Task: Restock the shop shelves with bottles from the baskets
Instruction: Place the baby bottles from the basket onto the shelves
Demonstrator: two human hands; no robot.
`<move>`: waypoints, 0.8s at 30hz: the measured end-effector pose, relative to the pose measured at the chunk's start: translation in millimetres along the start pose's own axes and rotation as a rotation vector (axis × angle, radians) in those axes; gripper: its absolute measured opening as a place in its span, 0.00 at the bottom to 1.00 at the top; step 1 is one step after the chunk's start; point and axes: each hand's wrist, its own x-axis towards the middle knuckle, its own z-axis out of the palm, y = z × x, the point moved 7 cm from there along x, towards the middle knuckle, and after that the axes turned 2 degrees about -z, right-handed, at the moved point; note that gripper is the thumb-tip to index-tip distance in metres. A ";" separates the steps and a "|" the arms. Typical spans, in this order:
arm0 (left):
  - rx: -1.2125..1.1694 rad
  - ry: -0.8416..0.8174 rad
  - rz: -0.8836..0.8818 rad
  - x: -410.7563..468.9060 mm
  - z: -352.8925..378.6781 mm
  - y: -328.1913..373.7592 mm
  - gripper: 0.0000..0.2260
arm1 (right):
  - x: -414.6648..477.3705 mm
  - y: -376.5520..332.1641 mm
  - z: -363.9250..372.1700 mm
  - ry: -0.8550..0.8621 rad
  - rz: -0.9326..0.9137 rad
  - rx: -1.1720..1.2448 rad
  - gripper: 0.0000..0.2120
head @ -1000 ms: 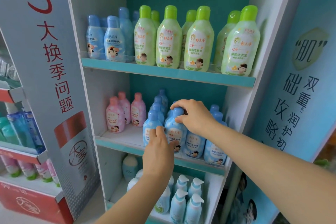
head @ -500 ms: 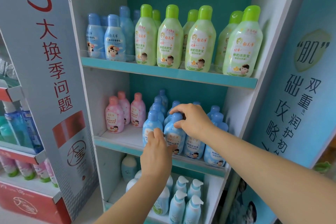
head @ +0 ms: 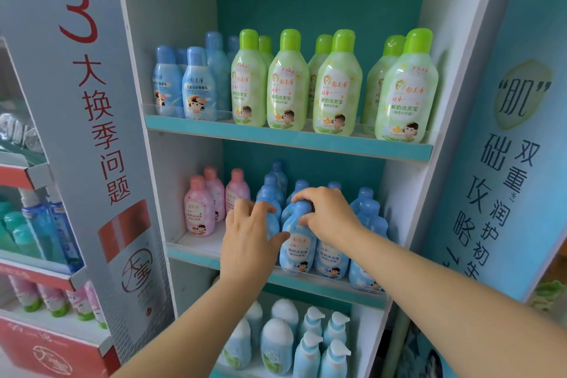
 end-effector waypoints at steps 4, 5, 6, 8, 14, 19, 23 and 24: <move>0.050 -0.038 0.095 14.5 -2.4 3.4 0.22 | -4.3 -8.6 0.9 0.023 0.003 -0.056 0.14; 0.061 -0.057 0.111 17.8 -1.0 5.0 0.21 | -6.1 -10.8 3.3 0.026 0.000 -0.057 0.14; 0.071 -0.078 0.126 20.4 1.1 6.7 0.22 | -8.0 -12.4 5.9 0.023 0.002 -0.057 0.14; 0.091 -0.126 0.139 23.5 6.2 10.3 0.22 | -10.0 -11.9 8.4 0.006 0.013 -0.047 0.15; 0.157 -0.199 0.150 27.6 15.4 20.9 0.24 | -6.2 -4.7 -22.5 -0.032 -0.047 -0.114 0.21; 0.147 -0.242 0.178 31.3 20.7 36.3 0.19 | -11.1 20.4 -54.8 -0.047 0.034 -0.273 0.26; 0.198 -0.292 0.156 30.6 23.7 39.5 0.17 | -19.5 33.5 -33.8 -0.178 0.090 -0.246 0.20; 0.189 -0.295 0.150 30.8 23.4 39.2 0.16 | -19.4 34.9 -30.6 -0.175 0.097 -0.242 0.17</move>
